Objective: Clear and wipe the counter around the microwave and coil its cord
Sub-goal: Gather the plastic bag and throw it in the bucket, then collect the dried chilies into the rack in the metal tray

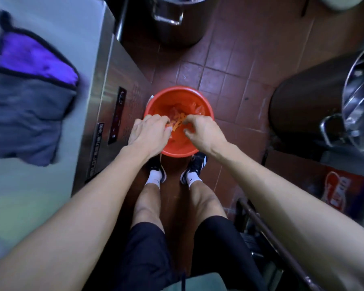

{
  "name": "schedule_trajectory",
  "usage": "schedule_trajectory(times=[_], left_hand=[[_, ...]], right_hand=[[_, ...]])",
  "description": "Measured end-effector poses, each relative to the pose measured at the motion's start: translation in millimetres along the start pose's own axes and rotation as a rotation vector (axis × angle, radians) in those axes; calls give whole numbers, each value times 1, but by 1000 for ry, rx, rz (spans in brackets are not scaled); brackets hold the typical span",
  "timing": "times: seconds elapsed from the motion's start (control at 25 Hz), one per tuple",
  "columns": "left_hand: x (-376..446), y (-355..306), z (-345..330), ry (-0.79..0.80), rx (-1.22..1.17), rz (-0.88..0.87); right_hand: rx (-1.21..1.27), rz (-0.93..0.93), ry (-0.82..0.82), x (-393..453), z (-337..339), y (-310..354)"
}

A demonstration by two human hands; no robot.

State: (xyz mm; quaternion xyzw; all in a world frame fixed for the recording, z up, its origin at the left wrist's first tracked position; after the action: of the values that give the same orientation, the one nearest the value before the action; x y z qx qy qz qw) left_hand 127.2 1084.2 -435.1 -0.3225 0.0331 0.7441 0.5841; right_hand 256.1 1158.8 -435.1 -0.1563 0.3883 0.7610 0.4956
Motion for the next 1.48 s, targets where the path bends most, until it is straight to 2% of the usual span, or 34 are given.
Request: schedule_trajectory(times=[0.24, 0.4, 0.6, 0.76, 0.96, 1.48], left_hand=[[-74, -21, 68, -96, -15, 80], [-132, -14, 122, -272, -62, 176], [-204, 6, 159, -480, -140, 312], [-280, 33, 161, -595, -171, 433], [-378, 67, 126, -655, -250, 567], [-622, 98, 18, -786, -352, 787]], right_hand=[[-81, 246, -58, -60, 71, 68], [-161, 404, -88, -102, 102, 121], [-232, 574, -62, -147, 104, 186], [-288, 708, -36, -187, 80, 240], [-328, 785, -8, -235, 24, 284], [-545, 962, 105, -400, -139, 350]])
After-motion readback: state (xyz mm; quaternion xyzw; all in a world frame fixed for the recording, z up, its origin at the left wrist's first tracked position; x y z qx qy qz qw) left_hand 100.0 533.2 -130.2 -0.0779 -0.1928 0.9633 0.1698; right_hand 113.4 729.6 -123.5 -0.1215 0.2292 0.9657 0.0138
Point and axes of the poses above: each hand's wrist, its own x-axis towards the middle knuckle, its own z-axis out of the back of the hand, y = z × x, the point moved 7 cm from there along x, towards the middle knuckle, and after that the axes turned 8 degrees about -z, right-handed, at the moved point
